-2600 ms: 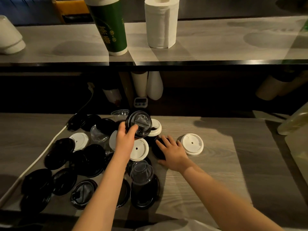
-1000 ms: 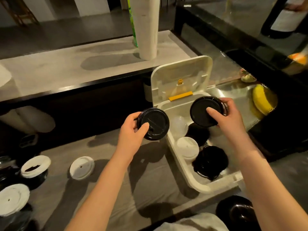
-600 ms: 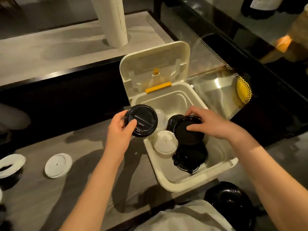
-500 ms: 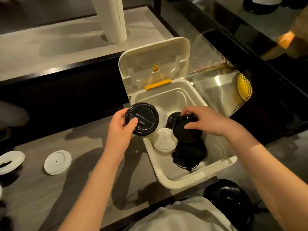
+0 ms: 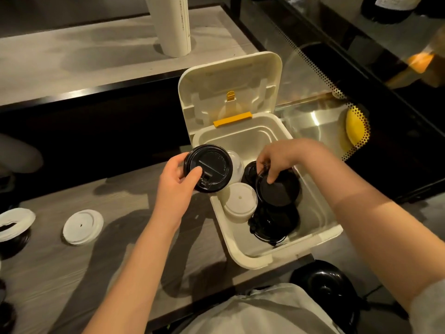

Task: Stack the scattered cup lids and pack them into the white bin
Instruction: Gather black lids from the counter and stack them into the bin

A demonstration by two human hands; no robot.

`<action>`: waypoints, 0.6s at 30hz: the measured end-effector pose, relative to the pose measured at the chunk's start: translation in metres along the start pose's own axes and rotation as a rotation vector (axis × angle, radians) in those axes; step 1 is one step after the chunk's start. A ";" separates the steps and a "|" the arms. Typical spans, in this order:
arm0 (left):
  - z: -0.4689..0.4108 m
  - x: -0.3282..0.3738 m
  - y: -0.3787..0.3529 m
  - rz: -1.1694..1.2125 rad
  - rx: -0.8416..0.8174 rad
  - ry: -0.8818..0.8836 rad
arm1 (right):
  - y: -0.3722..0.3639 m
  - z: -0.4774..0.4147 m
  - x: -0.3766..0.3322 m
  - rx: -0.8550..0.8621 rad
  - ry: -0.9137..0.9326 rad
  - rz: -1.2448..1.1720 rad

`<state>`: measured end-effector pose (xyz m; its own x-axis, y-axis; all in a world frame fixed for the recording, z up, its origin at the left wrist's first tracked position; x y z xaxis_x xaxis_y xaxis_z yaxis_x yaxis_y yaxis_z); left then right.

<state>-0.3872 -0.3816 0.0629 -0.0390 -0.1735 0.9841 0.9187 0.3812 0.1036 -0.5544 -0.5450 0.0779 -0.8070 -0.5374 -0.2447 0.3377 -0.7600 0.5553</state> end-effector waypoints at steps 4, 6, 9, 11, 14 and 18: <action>0.001 -0.001 -0.001 0.000 -0.007 -0.002 | -0.038 -0.006 0.008 -0.121 -0.009 -0.030; 0.002 -0.002 -0.002 -0.002 -0.013 -0.001 | -0.047 -0.005 0.016 -0.088 -0.024 -0.055; 0.002 -0.002 -0.005 0.006 -0.022 -0.001 | -0.054 -0.005 0.022 0.016 -0.034 0.014; 0.003 -0.002 -0.007 0.013 -0.027 -0.002 | -0.056 -0.004 0.023 0.074 -0.022 0.040; 0.004 -0.002 -0.010 0.022 -0.039 -0.004 | -0.058 -0.003 0.025 0.157 -0.025 0.052; 0.007 -0.003 -0.012 0.025 -0.050 -0.004 | -0.060 0.007 0.022 0.176 -0.011 0.042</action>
<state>-0.4011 -0.3796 0.0594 -0.0177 -0.1605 0.9869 0.9380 0.3390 0.0720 -0.5960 -0.5089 0.0442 -0.7993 -0.5630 -0.2102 0.2820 -0.6603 0.6960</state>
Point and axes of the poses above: each hand's wrist, its own z-axis away from the middle knuckle, its own y-axis out of the back of the hand, x = y × z, the point moved 3 cm from there along -z, towards the middle knuckle, and after that the axes turned 9 degrees about -x, right-handed, at the moved point
